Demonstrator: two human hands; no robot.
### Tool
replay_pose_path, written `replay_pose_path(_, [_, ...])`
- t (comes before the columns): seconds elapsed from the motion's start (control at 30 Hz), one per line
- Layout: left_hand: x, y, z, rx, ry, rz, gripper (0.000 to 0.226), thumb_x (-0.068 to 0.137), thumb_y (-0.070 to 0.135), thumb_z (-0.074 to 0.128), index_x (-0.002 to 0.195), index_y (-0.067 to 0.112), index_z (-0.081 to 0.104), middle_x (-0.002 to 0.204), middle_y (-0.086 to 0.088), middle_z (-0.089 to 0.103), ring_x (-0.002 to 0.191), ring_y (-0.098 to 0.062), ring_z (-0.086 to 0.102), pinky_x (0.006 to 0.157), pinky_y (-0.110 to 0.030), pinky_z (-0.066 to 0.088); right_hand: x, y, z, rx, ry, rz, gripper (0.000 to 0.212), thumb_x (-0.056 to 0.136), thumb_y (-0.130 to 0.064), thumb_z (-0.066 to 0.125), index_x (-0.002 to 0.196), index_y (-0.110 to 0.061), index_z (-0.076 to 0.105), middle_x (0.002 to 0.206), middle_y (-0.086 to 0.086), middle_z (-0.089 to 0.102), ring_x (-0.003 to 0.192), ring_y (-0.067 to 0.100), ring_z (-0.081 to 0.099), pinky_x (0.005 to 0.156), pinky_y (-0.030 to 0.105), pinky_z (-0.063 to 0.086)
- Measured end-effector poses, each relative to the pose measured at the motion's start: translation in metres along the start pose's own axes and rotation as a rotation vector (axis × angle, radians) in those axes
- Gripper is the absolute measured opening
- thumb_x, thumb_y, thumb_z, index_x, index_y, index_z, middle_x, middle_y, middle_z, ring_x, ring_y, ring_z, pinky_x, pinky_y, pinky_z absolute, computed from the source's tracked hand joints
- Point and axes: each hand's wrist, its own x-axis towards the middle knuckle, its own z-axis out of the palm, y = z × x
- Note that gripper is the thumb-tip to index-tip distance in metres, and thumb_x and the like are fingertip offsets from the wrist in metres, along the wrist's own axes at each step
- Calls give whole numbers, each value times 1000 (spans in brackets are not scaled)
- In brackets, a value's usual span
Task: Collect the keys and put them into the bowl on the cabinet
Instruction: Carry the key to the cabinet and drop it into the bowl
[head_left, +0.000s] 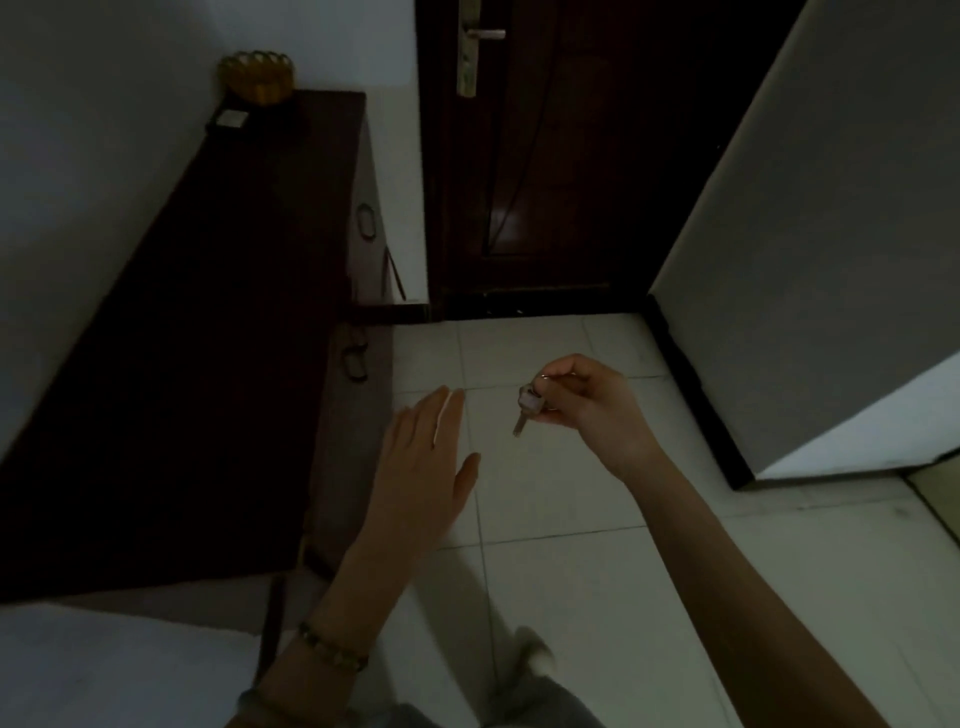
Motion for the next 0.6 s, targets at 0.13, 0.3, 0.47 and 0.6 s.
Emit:
replay_pose_path(0.13, [39,42,32,-5,31,-11,58,83,21,67,129,-5,44,129,-26,52,118,-39,50,101,-53,38,26,-3,-62,-8,-31,-11,14,85,4,54,76,-6,57,74,17,62,64,15,66,66,27,59])
replay_pose_path(0.3, [77,75,58,6,33,-57,56,88,36,41,127,-4,47,125,-25,55,113,-39,54,99,-49,39,60,-6,-110,-32,-41,3,10,84,1,57,79,-7,60,77,12,66,72,21,67,71,32,60])
replay_pose_path(0.47, [116,82,80,25,25,-72,54,90,34,46,130,-3,44,129,-24,53,116,-38,51,101,-48,36,97,-6,-137,-14,-54,8,8,84,1,58,80,-5,60,79,18,64,77,28,65,74,35,59])
replay_pose_path(0.6, [158,76,93,49,26,-91,54,90,35,44,128,-4,46,126,-25,55,113,-39,53,100,-49,38,139,-5,-148,-7,-75,3,5,84,2,57,81,-2,59,82,21,63,72,23,65,72,30,59])
